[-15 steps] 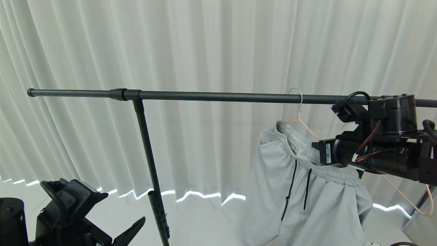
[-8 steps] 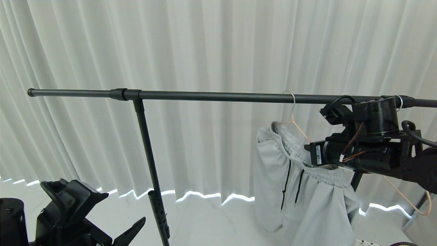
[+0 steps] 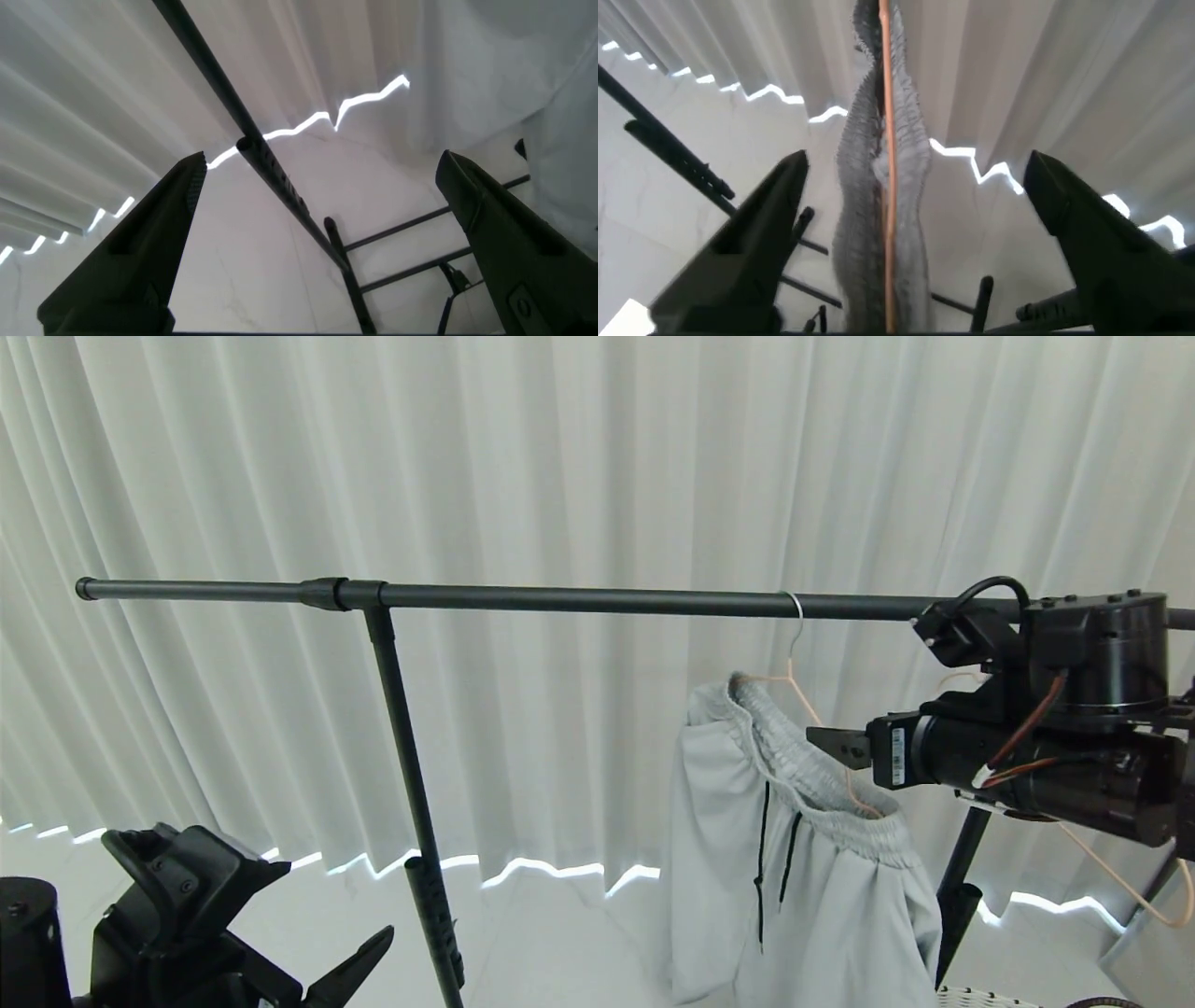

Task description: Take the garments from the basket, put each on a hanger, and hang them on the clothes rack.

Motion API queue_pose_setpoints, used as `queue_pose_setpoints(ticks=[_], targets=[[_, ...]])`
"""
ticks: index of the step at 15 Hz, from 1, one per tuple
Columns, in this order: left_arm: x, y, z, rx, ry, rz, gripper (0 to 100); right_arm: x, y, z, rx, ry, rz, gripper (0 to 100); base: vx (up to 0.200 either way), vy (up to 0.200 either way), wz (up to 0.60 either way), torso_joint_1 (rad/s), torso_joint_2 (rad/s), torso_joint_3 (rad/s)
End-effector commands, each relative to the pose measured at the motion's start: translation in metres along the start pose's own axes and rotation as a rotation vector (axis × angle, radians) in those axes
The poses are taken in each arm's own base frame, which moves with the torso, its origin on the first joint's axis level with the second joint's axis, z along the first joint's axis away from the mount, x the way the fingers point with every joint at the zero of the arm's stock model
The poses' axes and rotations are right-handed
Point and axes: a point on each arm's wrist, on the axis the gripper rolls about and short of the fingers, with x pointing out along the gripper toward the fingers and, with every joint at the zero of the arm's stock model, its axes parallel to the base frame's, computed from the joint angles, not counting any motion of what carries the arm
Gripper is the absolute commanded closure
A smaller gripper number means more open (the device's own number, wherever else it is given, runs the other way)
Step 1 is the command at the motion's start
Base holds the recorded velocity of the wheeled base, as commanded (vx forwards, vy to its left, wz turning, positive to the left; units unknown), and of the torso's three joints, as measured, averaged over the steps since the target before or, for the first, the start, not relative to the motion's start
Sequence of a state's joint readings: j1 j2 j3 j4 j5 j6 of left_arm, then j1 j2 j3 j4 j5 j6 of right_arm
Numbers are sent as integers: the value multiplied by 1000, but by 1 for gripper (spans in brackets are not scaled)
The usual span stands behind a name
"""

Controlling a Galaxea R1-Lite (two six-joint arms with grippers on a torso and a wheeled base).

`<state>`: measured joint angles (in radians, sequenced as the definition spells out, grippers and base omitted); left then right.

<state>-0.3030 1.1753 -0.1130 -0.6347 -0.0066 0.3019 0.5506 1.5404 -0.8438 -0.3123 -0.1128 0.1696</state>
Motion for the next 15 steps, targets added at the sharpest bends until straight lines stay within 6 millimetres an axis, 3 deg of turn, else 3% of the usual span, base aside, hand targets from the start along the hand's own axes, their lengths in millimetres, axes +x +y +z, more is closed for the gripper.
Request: queue_pose_setpoints(ticks=[1, 5, 10, 12, 15], targets=[[-3, 0, -3, -2, -1, 7, 0, -34, -2, 2, 3, -63, 14, 0, 0, 0, 0, 0, 0, 0], [-13, -1, -10, -3, -4, 52, 0, -76, -16, -15, -98, -98, -15, 0, 0, 0, 0, 0, 0, 0], [-11, 12, -15, -54, 46, 159, 0, -87, -55, -23, -306, -68, -222, 0, 0, 0, 0, 0, 0, 0], [-12, 12, -16, -54, 49, 163, 0, -87, -62, -27, -350, -43, -258, 0, 0, 0, 0, 0, 0, 0], [-11, 12, -15, -54, 51, 163, 0, -88, -64, -35, -399, -13, -266, 0, -200, 0, 0, 9, 7, 1]])
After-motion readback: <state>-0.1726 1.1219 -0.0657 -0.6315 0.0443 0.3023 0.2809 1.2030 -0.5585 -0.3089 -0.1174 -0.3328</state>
